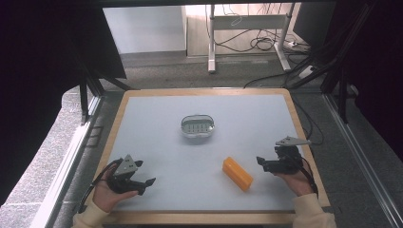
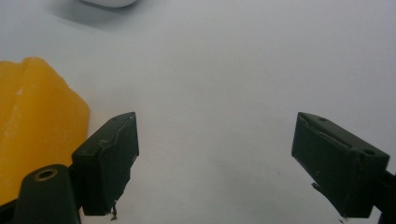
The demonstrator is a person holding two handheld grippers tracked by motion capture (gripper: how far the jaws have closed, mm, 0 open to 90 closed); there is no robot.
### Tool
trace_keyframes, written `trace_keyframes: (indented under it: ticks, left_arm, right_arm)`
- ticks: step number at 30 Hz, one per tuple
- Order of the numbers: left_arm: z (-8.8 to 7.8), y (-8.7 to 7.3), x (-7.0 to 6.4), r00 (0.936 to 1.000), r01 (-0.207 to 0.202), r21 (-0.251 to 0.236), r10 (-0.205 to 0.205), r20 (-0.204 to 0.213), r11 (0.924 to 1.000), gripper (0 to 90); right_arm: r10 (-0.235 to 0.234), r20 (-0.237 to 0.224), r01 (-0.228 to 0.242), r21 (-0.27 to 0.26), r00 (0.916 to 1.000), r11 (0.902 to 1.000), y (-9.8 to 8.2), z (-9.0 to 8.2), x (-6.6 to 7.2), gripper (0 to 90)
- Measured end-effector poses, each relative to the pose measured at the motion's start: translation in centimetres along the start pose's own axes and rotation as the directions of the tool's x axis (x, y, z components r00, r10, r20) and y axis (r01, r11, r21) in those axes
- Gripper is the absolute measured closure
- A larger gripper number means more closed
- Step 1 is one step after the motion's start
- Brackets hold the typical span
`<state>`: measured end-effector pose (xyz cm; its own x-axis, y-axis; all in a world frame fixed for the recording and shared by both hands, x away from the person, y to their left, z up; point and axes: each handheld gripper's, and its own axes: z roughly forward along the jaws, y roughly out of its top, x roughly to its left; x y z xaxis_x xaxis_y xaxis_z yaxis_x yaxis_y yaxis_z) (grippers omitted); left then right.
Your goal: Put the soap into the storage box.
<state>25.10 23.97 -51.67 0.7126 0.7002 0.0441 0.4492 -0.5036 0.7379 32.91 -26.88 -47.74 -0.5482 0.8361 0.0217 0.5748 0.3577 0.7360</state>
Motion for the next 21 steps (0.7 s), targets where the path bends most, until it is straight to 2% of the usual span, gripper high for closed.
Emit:
trace_keyframes:
  ticks: [1, 4, 15, 21]
  left_arm:
    - [0.0, 0.0, 0.0, 1.0, 0.001, -0.002, -0.001, 0.001, 1.0, 19.3]
    - [0.0, 0.0, -0.1, 1.0, -0.004, -0.003, 0.004, 0.003, 1.0, 19.2]
    - [0.0, 0.2, 0.0, 0.9999, -0.004, -0.013, 0.004, 0.011, 0.9999, 19.2]
    - [0.2, 0.3, -0.2, 0.9997, -0.018, -0.004, 0.018, 0.017, 0.9998, 19.2]
  right_arm:
    - [0.0, 0.0, 0.0, 0.0, 1.0, 1.0, 0.0, 0.0, 0.0, 15.3]
    - [-0.038, -0.005, 0.038, -0.012, 0.9993, 0.9992, 0.5, -0.3, 0.6, 17.9]
    - [-0.056, -0.027, 0.056, -0.012, 0.998, 0.9984, 1.8, -1.1, 1.7, 19.9]
    - [-0.056, -0.036, 0.056, -0.014, 0.9978, 0.9984, 2.7, -1.8, 2.0, 21.5]
